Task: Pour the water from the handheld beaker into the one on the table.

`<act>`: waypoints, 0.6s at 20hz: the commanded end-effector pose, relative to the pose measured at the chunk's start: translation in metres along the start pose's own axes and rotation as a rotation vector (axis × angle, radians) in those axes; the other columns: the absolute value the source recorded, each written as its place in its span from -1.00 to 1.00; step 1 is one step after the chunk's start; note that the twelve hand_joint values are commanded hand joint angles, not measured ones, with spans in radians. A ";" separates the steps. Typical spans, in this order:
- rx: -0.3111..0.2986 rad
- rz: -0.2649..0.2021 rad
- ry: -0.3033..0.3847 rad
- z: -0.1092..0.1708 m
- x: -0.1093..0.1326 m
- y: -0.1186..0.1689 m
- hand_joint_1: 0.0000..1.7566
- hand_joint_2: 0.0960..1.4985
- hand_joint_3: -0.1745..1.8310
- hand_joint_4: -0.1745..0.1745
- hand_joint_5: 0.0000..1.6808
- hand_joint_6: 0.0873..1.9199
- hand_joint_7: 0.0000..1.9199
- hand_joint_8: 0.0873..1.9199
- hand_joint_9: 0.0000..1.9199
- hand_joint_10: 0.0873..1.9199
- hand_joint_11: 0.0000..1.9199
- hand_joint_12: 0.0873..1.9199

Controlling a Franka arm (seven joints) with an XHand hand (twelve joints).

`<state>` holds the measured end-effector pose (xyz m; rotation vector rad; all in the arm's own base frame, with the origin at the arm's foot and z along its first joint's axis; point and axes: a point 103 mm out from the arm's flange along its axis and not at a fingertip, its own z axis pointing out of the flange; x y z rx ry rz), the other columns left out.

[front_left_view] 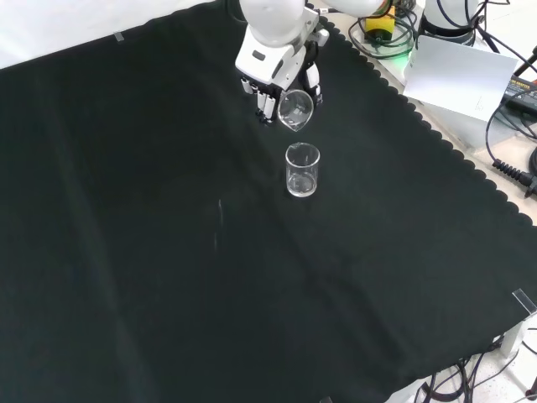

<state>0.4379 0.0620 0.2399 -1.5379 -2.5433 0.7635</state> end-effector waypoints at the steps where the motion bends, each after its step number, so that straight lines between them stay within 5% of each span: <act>1: -0.072 -0.026 0.091 0.014 -0.028 0.006 0.49 -0.28 -0.06 -1.00 0.48 -0.29 0.36 -0.32 0.90 -1.00 0.53 -0.51; 12: -0.213 -0.098 0.208 0.023 -0.052 0.017 0.49 -0.28 -0.06 -1.00 0.48 -0.29 0.36 -0.33 0.90 -1.00 0.53 -0.51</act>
